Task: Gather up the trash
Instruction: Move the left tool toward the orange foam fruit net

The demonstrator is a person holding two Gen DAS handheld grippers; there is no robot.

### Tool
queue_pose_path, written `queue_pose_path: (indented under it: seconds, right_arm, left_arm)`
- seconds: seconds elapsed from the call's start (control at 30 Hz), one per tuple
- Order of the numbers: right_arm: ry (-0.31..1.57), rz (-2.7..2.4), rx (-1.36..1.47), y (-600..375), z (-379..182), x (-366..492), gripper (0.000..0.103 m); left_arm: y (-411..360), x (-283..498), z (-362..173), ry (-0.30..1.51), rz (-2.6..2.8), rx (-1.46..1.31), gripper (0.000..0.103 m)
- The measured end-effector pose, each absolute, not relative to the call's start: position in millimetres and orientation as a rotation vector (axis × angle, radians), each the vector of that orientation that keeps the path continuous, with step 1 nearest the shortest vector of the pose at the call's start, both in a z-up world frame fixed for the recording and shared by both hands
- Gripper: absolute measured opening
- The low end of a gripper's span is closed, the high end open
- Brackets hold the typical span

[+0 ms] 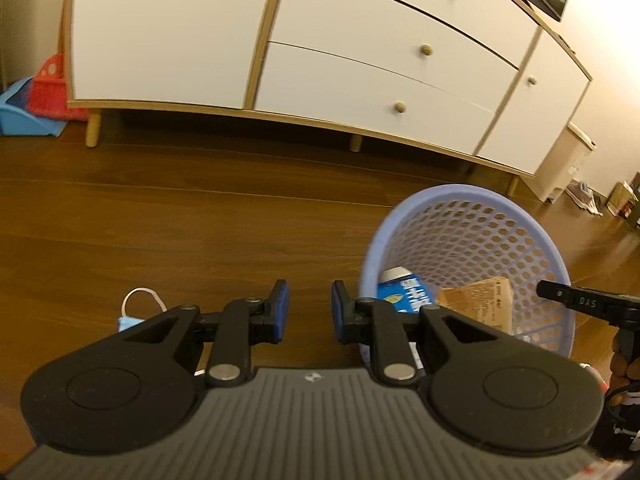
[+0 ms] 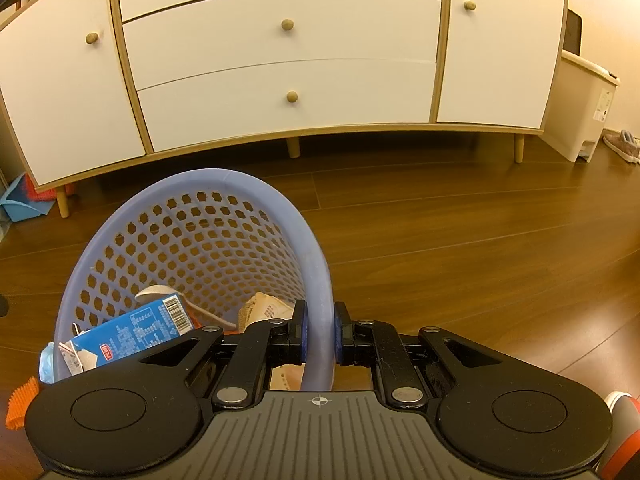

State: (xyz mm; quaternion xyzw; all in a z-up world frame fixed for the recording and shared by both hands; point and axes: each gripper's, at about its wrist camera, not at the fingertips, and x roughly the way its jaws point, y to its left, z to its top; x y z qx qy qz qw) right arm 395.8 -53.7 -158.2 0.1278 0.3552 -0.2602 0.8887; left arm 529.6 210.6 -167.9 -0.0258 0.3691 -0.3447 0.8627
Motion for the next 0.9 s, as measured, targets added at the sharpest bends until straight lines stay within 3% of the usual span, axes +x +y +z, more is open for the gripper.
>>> queue_pose_path:
  seconds: [0.4,0.9]
  right_arm:
    - [0.739,-0.539,0.262,-54,-158,396,0.009]
    - [0.741,-0.539,0.257,-54,-159,396,0.009]
  left_arm:
    - [266,530,-180,0.807,-0.622,-0.050,0.019]
    - [380,508,-235,0.907,-0.388,-0.030,0.025]
